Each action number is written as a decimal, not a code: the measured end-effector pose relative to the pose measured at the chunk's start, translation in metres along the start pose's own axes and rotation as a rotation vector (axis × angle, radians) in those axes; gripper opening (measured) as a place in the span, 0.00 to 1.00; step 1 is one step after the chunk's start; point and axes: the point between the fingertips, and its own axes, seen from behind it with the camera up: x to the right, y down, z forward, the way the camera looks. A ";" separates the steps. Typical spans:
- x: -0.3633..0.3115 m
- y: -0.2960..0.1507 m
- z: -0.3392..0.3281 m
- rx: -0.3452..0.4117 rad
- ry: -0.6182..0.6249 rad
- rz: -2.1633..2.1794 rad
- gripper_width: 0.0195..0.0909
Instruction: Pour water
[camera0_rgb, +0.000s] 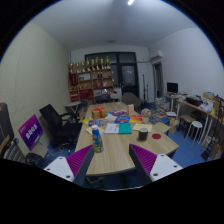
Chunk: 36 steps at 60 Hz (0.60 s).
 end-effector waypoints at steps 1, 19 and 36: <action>0.002 0.000 0.005 0.004 -0.008 0.000 0.86; -0.048 0.031 0.083 0.038 -0.074 -0.062 0.88; -0.097 0.087 0.289 0.051 -0.093 -0.096 0.88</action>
